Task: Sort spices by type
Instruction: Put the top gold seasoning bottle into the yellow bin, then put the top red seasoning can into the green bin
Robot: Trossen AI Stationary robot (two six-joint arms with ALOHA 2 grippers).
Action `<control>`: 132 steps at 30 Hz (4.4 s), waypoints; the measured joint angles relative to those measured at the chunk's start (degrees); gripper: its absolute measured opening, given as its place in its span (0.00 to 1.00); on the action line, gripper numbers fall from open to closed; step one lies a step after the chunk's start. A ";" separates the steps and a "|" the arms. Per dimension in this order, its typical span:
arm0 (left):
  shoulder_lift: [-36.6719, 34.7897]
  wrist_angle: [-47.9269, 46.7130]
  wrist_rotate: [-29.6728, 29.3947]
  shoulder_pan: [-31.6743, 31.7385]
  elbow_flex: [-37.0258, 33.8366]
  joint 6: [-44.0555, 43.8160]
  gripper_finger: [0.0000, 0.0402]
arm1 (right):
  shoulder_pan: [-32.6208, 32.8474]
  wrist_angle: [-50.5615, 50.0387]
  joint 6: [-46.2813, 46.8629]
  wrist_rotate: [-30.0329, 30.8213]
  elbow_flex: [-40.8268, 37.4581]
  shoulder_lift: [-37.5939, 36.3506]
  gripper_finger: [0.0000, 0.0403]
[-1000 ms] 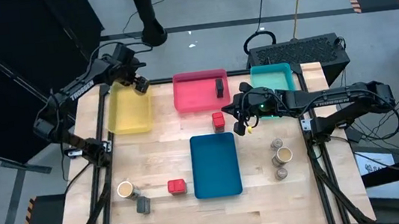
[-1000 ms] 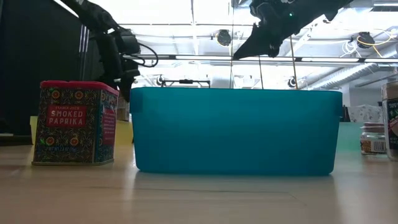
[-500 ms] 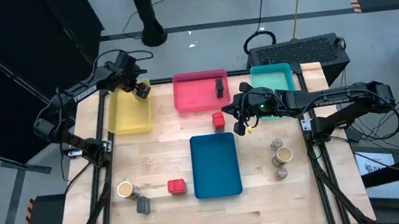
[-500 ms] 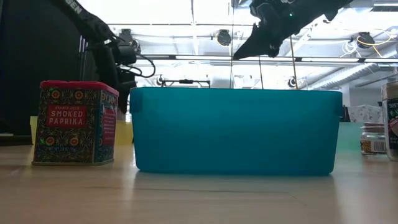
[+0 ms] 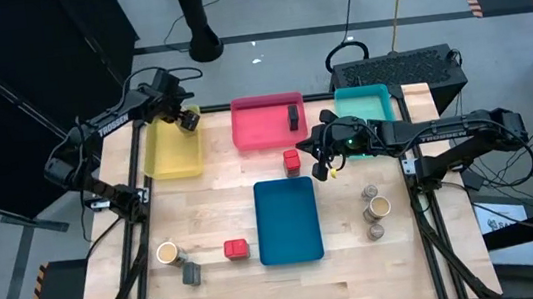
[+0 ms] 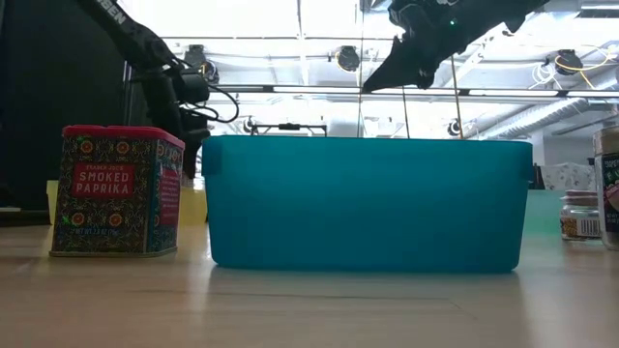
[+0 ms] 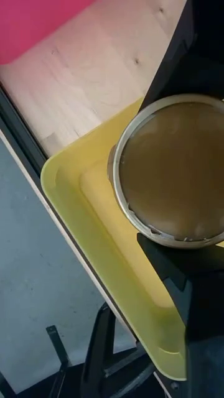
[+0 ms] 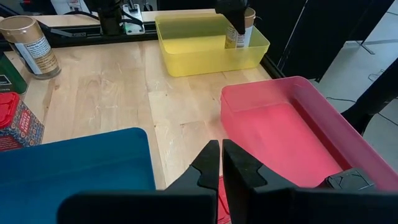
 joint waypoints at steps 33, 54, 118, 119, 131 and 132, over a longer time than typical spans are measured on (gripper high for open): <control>0.00 -0.50 0.00 -0.02 0.01 -0.17 0.75 | 0.02 -0.02 0.00 -0.01 0.00 0.00 0.00; 0.00 -4.13 0.02 -0.02 0.07 0.33 0.75 | 0.00 -0.02 -0.02 -0.01 0.00 0.00 0.00; -29.60 19.69 -29.91 -70.95 -13.97 -11.14 0.87 | 5.53 -25.43 24.65 14.57 12.43 2.41 0.00; -29.64 19.70 -31.79 -70.95 -13.97 -10.20 0.87 | 5.53 -29.54 27.95 14.75 15.12 3.42 0.00; -29.76 18.74 -50.75 -70.84 -13.97 -1.05 0.87 | 3.57 -64.93 37.24 5.99 47.60 28.64 0.00; -29.91 18.21 -51.80 -70.84 -13.97 -1.15 0.87 | 3.29 -65.68 36.76 5.96 49.52 30.10 0.00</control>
